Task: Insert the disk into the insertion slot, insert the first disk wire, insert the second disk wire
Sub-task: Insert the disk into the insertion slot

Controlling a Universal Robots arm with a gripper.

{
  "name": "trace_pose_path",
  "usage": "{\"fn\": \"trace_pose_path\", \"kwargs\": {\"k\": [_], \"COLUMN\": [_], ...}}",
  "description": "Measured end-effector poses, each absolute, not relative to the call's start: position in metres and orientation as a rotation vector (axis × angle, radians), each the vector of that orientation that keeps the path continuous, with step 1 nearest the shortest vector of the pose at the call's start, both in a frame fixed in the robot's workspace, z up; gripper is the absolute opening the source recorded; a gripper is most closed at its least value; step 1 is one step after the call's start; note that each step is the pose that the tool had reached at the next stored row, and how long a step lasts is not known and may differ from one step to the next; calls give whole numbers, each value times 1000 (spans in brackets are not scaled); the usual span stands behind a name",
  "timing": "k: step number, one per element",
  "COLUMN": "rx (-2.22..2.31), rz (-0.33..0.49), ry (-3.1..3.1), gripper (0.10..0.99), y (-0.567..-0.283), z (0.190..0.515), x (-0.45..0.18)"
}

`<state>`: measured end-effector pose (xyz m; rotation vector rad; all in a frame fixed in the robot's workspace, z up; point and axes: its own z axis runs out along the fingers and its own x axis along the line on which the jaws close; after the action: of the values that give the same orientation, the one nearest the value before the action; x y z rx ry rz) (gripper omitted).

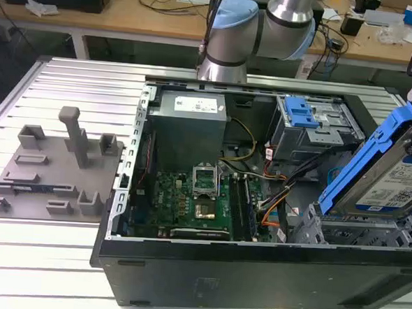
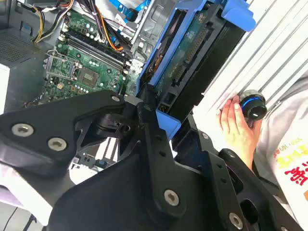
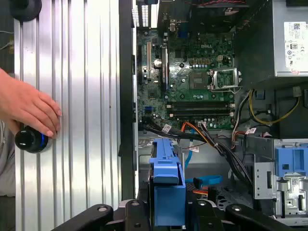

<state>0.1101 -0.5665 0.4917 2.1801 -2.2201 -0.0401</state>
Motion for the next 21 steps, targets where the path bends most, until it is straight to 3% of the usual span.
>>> {"fn": "trace_pose_path", "kwargs": {"k": [14,21], "rx": [2181,2209], "rz": [-38,20], "ry": [-2221,-2249], "gripper": [365,365], "y": [-567,-566], "z": [492,492], "x": [110,110]}}
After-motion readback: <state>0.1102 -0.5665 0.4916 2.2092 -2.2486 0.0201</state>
